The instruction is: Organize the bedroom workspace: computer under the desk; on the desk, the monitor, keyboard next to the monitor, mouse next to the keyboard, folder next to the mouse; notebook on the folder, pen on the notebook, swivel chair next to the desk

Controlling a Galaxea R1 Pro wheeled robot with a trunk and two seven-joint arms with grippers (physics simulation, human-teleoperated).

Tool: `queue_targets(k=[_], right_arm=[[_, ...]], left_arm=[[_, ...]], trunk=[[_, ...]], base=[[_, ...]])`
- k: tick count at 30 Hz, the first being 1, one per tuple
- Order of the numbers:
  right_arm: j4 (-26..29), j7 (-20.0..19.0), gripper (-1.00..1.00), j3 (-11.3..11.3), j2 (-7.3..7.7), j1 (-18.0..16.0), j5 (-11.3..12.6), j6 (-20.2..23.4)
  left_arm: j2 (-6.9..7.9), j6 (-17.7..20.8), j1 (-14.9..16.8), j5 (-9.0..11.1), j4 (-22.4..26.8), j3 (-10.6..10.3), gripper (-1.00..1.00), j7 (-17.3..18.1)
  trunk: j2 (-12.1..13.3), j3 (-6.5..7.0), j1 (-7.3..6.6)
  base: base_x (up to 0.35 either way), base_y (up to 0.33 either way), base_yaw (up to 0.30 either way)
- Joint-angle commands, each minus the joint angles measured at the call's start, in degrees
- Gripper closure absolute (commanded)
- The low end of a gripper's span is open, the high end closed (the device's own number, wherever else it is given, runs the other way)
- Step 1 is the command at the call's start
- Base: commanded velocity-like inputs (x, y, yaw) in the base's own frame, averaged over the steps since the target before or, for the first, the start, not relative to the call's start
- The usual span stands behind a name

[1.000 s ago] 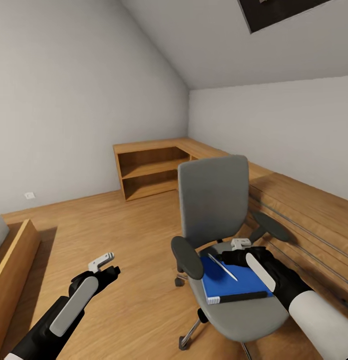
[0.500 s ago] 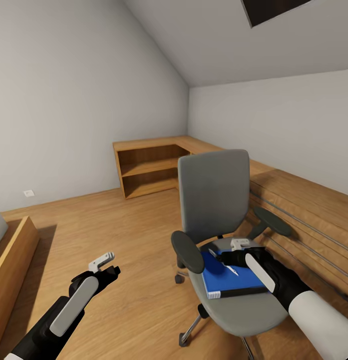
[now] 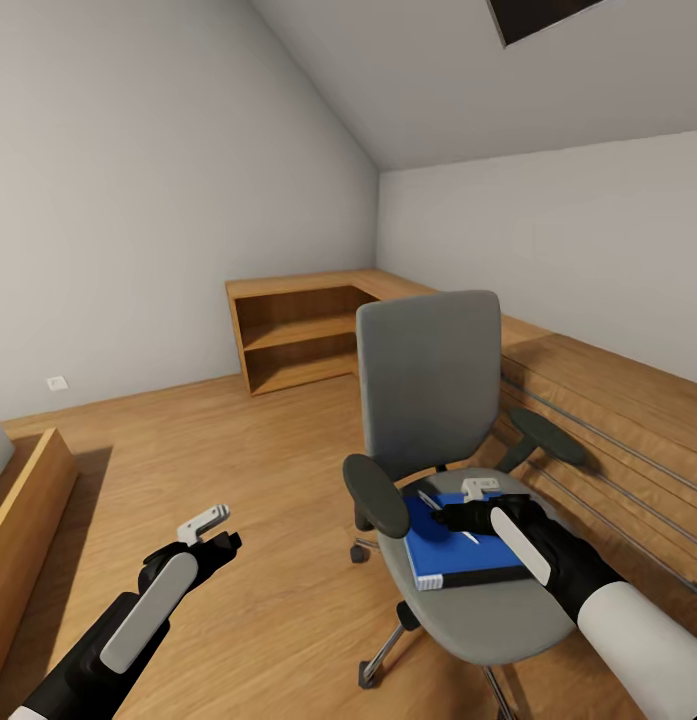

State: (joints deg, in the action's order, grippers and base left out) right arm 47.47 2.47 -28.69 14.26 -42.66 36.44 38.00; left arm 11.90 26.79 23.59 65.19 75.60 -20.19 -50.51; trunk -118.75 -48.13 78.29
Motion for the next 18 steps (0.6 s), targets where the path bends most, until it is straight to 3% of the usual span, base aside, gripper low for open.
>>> queue_targets(k=[1, 18], right_arm=[[0.08, 0.26, -1.0, -0.22, 0.07, -0.06, 0.31, 0.14], [0.08, 1.74, -1.0, -0.3, -0.05, -0.06, 0.15, 0.2]], left_arm=[[0.05, 0.11, 0.06, 0.31, 0.07, -0.12, -1.0, -0.4], [0.05, 0.11, 0.06, 0.27, 0.07, -0.12, -1.0, -0.39]], trunk=[[-0.03, -0.06, -0.01], [-0.03, -0.06, -0.01]], base=[[0.0, 0.0, 0.0], [0.0, 0.0, 0.0]])
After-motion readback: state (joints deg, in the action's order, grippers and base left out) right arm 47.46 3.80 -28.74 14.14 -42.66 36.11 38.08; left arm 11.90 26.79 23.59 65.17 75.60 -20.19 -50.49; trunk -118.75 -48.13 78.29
